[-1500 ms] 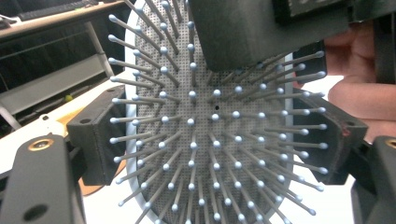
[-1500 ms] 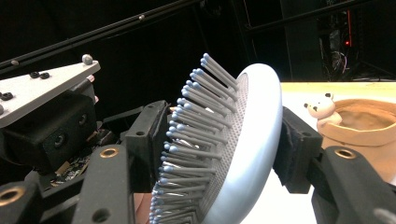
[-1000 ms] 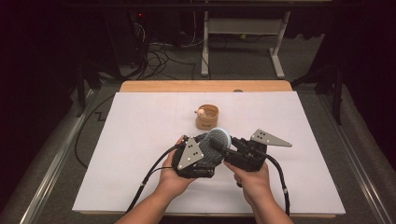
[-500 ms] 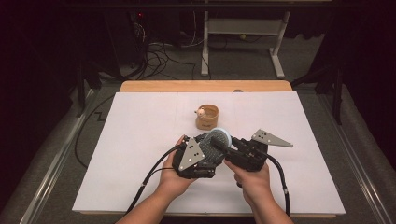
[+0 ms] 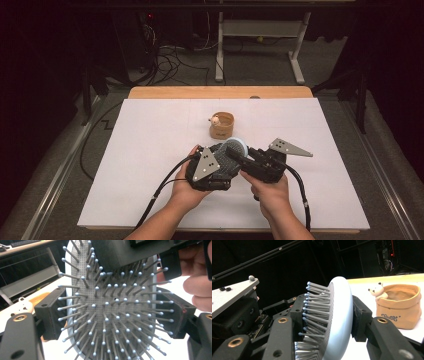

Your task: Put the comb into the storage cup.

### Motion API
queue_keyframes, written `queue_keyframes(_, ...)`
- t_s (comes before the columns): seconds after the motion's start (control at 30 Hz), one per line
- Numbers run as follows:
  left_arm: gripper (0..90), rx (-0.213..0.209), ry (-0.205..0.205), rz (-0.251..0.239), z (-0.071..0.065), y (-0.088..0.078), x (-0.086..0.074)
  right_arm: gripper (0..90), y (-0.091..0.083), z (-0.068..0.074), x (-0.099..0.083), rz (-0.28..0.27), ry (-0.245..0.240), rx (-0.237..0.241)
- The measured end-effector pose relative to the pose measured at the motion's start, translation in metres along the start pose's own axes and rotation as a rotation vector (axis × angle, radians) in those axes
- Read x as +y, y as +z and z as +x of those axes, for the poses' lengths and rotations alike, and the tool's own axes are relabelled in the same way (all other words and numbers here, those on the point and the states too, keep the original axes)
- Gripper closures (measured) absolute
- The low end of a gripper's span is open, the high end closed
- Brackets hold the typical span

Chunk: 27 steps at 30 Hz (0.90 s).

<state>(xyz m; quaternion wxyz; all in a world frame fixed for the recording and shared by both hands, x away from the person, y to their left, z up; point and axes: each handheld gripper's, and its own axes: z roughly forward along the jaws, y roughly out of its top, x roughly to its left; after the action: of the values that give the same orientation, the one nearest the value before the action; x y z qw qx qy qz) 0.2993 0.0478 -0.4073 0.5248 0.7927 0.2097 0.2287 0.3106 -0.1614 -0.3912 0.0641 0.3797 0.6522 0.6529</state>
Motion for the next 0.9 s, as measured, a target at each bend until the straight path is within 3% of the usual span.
queue_keyframes(0.53,19.6,-0.014,-0.016,0.007,0.0016,0.0023,-0.0022,57.8,0.0006,-0.0019,-0.0015,0.006,0.002,-0.005)
queue_keyframes(0.9,18.0,-0.062,-0.065,0.003,0.0064,0.0037,-0.0044,58.2,-0.0026,-0.0021,0.0006,-0.013,-0.003,-0.004)
